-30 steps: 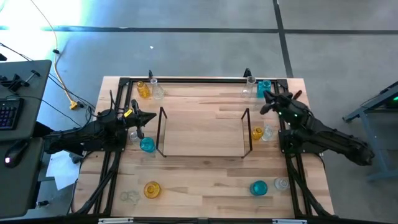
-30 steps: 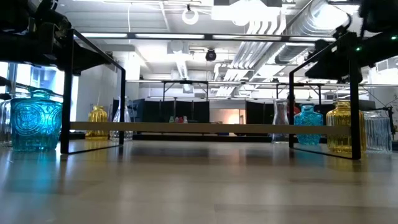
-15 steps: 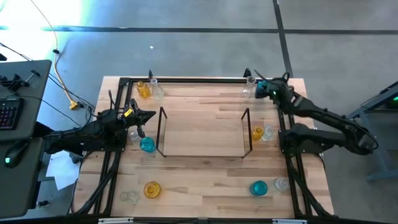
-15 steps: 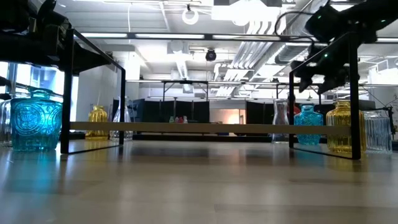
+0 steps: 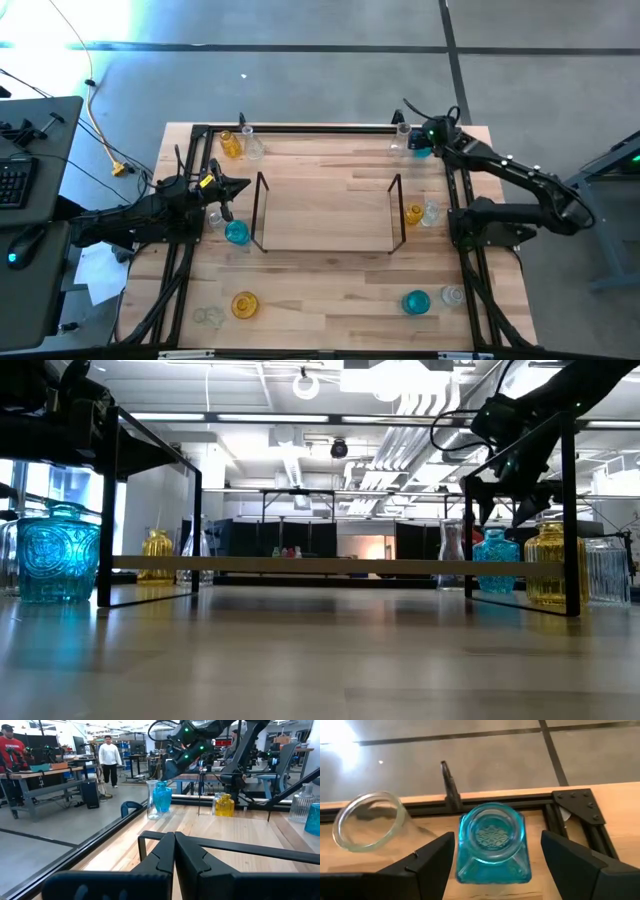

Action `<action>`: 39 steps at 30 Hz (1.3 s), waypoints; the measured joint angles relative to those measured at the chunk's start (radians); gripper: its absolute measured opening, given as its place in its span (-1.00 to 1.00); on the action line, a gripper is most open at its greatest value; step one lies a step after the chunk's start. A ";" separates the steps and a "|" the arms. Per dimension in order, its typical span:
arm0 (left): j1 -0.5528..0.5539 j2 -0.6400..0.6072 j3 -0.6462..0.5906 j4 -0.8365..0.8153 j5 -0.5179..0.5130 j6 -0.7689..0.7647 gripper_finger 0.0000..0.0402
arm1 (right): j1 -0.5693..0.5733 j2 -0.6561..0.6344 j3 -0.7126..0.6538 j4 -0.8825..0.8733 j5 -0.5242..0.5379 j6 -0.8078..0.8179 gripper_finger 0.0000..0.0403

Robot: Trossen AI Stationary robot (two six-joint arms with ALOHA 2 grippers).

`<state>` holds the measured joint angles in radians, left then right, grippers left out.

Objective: Sort vases onto shelf
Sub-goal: Put the blue vase on the shelf

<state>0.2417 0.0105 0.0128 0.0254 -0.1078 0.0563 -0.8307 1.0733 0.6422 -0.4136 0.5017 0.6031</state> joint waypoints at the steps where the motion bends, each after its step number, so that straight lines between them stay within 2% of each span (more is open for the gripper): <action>1: 0.000 0.000 0.000 0.000 0.000 0.000 -0.98 | -0.001 0.011 0.000 0.004 0.001 0.000 0.40; 7: 0.000 0.000 0.000 0.000 0.000 0.000 -0.98 | -0.001 0.100 0.000 0.079 0.025 -0.014 0.40; 14: 0.000 0.000 0.000 0.000 0.000 0.000 -0.98 | -0.001 0.173 0.000 0.112 0.103 0.003 0.35; 27: 0.000 0.000 0.000 0.000 0.000 0.000 -0.98 | -0.001 0.180 0.000 0.127 0.148 -0.001 -0.15; 33: 0.000 0.000 0.000 0.000 0.000 0.000 -0.98 | 0.017 0.141 0.000 0.078 0.133 -0.007 -0.15; 39: 0.000 0.000 0.000 0.000 0.000 0.000 -0.98 | 0.059 0.005 0.004 -0.030 0.143 0.053 -0.15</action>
<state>0.2413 0.0101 0.0128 0.0257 -0.1074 0.0563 -0.7720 1.0786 0.6459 -0.4437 0.6449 0.6561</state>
